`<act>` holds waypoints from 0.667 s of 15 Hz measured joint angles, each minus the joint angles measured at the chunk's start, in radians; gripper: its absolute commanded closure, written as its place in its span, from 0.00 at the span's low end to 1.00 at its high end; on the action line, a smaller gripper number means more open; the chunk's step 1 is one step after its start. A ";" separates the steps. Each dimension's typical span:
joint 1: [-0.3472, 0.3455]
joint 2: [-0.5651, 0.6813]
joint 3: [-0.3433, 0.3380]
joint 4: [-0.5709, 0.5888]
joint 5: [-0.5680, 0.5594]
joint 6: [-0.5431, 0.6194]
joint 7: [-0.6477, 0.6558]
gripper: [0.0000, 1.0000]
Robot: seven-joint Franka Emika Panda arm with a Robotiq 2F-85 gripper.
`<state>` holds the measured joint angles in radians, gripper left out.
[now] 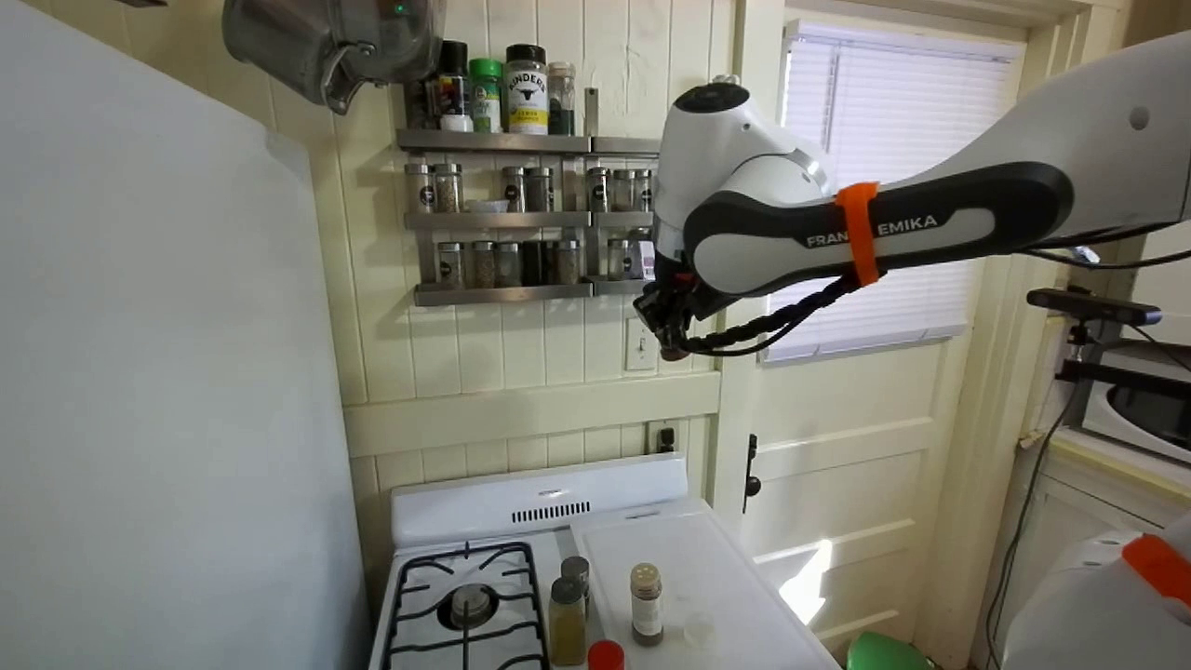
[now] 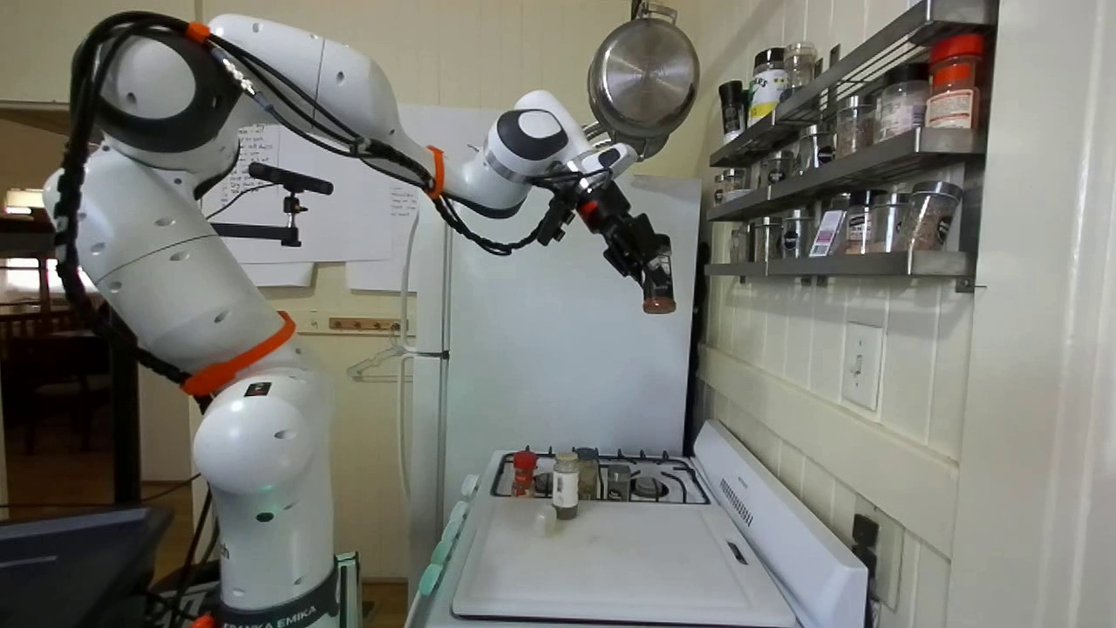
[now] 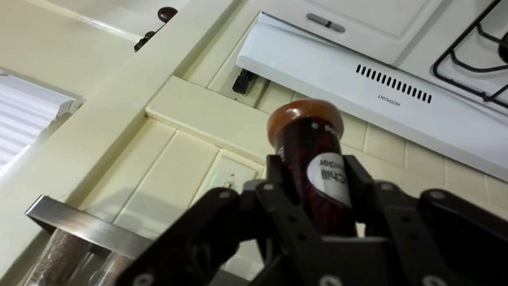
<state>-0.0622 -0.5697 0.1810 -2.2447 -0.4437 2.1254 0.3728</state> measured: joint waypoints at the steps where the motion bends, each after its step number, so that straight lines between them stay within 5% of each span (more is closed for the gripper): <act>1: -0.006 -0.007 -0.001 0.007 -0.004 0.001 0.000 0.84; 10: -0.078 -0.031 -0.027 0.094 -0.061 0.087 -0.001 0.84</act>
<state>-0.1399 -0.6011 0.1544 -2.1503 -0.5048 2.2125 0.3719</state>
